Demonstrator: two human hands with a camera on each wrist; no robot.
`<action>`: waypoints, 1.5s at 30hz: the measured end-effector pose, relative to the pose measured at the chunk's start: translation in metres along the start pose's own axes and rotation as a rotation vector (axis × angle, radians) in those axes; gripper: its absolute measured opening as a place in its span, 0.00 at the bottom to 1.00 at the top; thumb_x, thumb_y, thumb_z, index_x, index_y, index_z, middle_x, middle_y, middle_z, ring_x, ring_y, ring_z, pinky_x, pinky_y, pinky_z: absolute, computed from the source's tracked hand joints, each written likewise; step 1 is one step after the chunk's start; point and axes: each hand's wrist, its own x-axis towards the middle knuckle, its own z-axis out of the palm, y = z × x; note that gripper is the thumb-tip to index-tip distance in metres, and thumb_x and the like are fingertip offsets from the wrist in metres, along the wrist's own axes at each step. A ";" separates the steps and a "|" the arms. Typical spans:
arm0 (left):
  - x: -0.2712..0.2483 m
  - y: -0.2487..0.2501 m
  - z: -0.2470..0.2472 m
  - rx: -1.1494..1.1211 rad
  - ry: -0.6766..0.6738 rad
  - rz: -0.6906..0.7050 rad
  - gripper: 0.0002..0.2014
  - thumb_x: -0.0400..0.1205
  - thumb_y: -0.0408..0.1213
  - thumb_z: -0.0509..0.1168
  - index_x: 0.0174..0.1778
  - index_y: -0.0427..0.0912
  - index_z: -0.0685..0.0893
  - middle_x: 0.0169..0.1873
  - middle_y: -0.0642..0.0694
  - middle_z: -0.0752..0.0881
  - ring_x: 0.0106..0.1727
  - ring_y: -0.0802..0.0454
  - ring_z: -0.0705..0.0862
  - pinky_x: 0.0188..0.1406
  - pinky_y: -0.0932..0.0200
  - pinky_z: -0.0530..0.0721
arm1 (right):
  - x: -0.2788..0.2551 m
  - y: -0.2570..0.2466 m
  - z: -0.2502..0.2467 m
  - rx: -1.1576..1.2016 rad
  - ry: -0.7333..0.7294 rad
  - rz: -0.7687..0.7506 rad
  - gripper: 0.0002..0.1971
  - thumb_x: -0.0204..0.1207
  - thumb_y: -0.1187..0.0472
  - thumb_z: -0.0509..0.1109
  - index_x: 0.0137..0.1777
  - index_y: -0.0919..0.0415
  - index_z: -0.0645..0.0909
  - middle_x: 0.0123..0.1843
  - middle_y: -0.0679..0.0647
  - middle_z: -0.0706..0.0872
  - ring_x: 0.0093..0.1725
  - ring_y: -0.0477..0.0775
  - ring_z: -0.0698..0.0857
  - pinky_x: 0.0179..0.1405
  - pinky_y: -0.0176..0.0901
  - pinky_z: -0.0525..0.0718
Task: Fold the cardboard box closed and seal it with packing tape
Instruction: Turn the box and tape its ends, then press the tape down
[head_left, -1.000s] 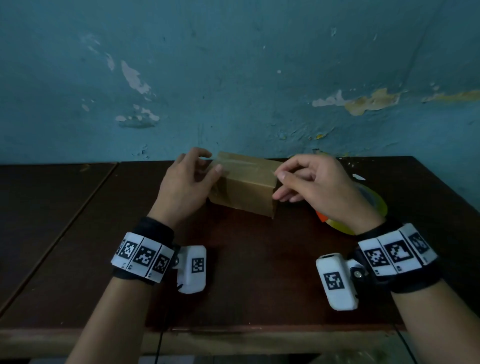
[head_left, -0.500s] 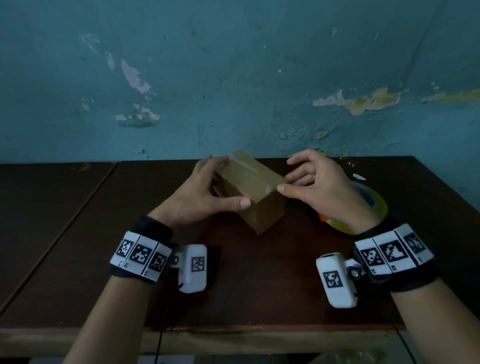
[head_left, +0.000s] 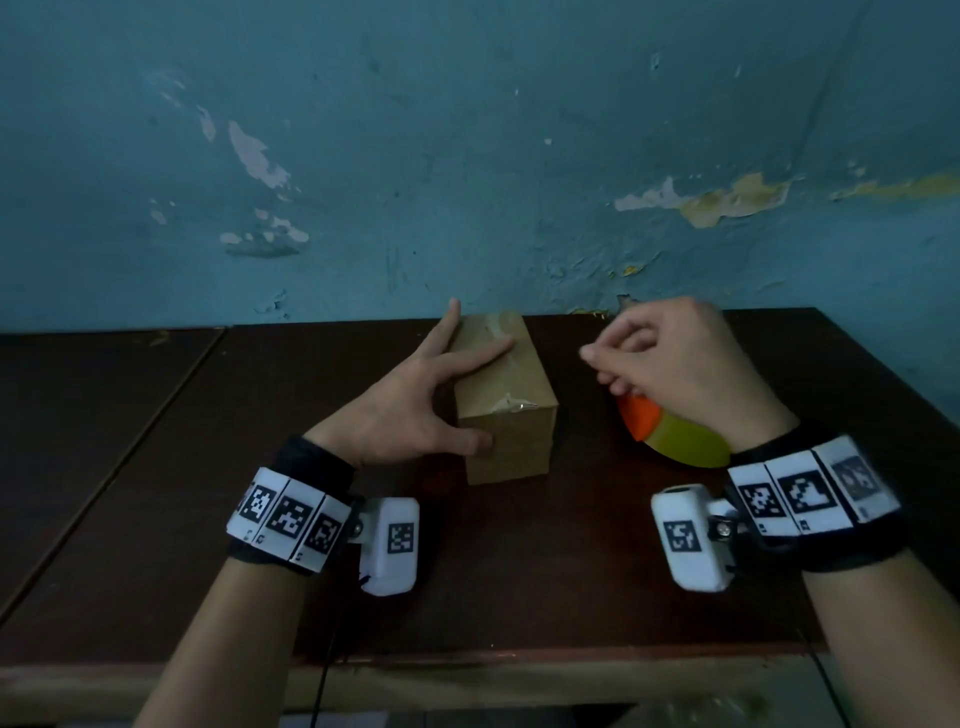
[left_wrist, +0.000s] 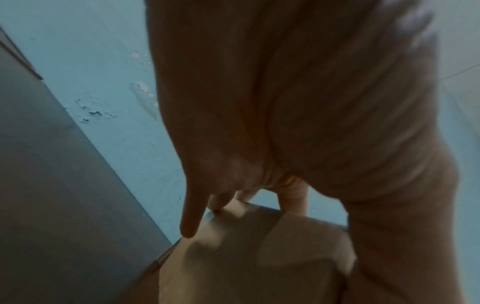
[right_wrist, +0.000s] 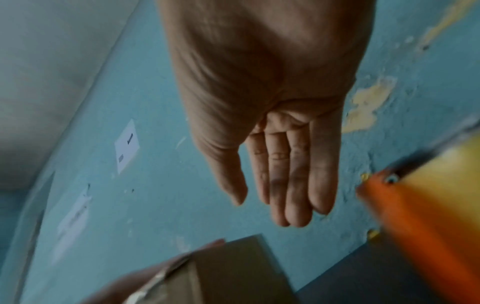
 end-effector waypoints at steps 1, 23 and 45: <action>0.000 0.000 -0.001 -0.010 0.007 0.004 0.46 0.74 0.36 0.82 0.82 0.73 0.68 0.89 0.60 0.34 0.89 0.54 0.49 0.81 0.59 0.67 | 0.002 0.004 -0.004 -0.115 0.048 0.036 0.07 0.76 0.50 0.79 0.43 0.51 0.87 0.35 0.46 0.90 0.37 0.46 0.91 0.41 0.45 0.89; -0.004 0.009 -0.004 -0.270 0.211 0.085 0.35 0.80 0.60 0.68 0.84 0.58 0.71 0.87 0.56 0.67 0.88 0.61 0.61 0.87 0.53 0.62 | 0.004 0.019 -0.013 -0.381 0.067 0.173 0.16 0.75 0.47 0.71 0.37 0.60 0.81 0.32 0.56 0.83 0.29 0.54 0.82 0.34 0.45 0.77; -0.016 0.033 -0.013 -0.911 0.328 0.100 0.13 0.79 0.35 0.66 0.49 0.27 0.87 0.38 0.36 0.93 0.41 0.46 0.95 0.40 0.61 0.93 | -0.020 -0.028 -0.016 0.437 0.120 -0.606 0.23 0.72 0.50 0.62 0.33 0.74 0.80 0.23 0.61 0.74 0.22 0.54 0.74 0.25 0.40 0.69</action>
